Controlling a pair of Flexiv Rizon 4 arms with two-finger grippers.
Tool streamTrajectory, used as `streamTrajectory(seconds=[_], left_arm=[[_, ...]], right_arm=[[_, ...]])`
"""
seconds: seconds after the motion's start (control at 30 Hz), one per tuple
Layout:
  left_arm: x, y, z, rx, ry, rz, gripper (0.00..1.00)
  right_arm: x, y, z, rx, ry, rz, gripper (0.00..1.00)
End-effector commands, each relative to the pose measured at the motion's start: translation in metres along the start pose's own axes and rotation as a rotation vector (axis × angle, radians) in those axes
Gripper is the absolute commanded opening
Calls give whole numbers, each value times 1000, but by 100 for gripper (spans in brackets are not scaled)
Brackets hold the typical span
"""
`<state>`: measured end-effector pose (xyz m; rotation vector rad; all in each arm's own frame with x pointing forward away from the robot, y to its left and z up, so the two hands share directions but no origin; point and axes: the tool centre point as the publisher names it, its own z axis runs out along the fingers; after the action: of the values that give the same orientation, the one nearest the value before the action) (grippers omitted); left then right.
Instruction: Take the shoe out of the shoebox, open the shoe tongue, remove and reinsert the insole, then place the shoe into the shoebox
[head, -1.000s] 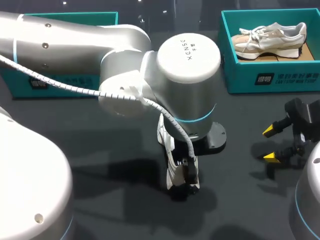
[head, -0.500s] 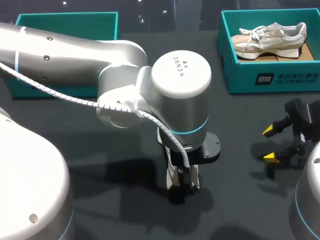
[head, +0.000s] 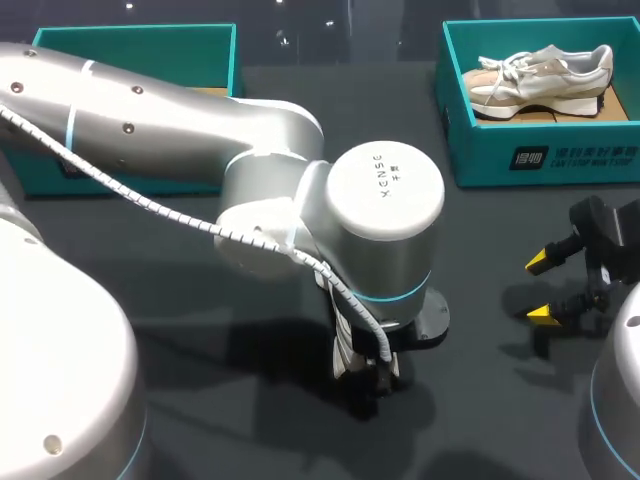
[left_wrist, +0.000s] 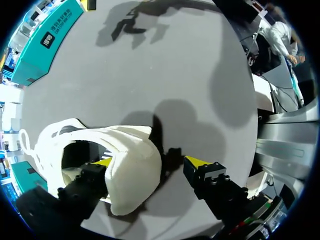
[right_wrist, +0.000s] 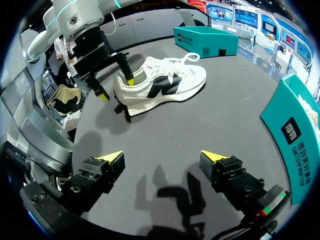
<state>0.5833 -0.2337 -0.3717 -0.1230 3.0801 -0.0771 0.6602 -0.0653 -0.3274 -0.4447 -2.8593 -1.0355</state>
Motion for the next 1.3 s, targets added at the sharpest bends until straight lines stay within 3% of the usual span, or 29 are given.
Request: streamTrajectory(seconds=[0.03, 0.4, 0.47, 0.67, 0.73, 0.8, 1.3], left_arm=[[1, -2, 10, -2, -4, -2, 81], [-1, 1, 18, -15, 0, -24, 73], [-1, 1, 20, -20, 2, -24, 51], [-3, 3, 26, -37, 9, -35, 42], [-4, 3, 27, -39, 13, -39, 29], [-5, 4, 28, -42, 18, -42, 0], [-7, 14, 8, -17, 30, -31, 0]], right_arm=[[2, 0, 0, 3, -4, 0, 100], [2, 0, 0, 3, -4, 0, 100], [2, 0, 0, 3, -4, 0, 100], [2, 0, 0, 3, -4, 0, 100], [2, 0, 0, 3, -4, 0, 100], [2, 0, 0, 3, -4, 0, 100], [2, 0, 0, 3, -4, 0, 100]])
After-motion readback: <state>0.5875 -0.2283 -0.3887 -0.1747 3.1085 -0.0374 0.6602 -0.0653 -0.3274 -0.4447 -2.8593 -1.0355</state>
